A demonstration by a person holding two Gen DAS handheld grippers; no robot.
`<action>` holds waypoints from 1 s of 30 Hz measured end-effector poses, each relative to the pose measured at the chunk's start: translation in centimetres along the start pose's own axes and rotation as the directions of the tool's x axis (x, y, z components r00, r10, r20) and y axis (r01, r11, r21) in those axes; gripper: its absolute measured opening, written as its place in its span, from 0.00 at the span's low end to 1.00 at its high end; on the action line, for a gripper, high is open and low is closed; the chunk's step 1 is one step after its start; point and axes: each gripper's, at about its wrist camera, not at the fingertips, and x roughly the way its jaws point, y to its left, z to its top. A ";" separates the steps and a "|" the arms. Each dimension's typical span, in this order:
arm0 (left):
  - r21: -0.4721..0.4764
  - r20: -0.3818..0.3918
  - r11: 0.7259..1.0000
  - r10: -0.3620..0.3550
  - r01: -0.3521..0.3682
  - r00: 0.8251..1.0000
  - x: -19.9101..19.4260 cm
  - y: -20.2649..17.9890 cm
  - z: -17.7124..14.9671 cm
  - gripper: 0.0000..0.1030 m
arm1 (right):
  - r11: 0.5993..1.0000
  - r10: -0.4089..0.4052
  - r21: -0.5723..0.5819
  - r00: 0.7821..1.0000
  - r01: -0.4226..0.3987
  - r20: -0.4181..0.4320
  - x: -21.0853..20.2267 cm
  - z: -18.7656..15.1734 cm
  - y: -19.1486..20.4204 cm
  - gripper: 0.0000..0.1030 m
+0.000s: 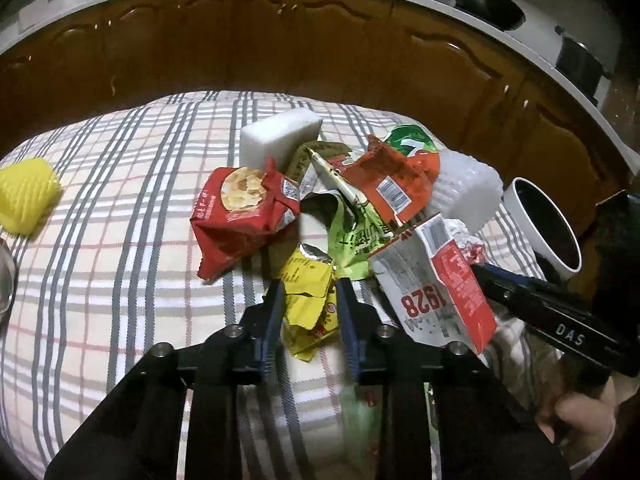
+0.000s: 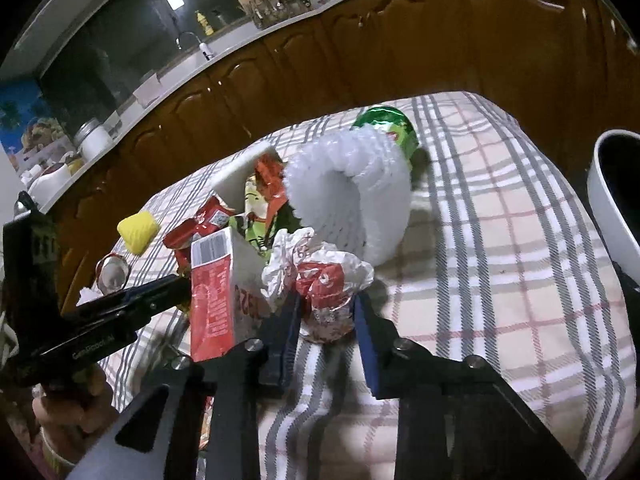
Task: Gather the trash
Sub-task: 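Grasp yellow chip bag with left tool while right tool grasps red-white wrapper, then move both items over the black bin and release them inside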
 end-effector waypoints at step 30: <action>0.119 0.173 0.984 -0.155 0.135 0.973 -6.8 -8.1 2.8 0.14 | 0.994 -0.092 0.083 0.976 0.077 0.195 -11.5 -0.5 -4.7 0.13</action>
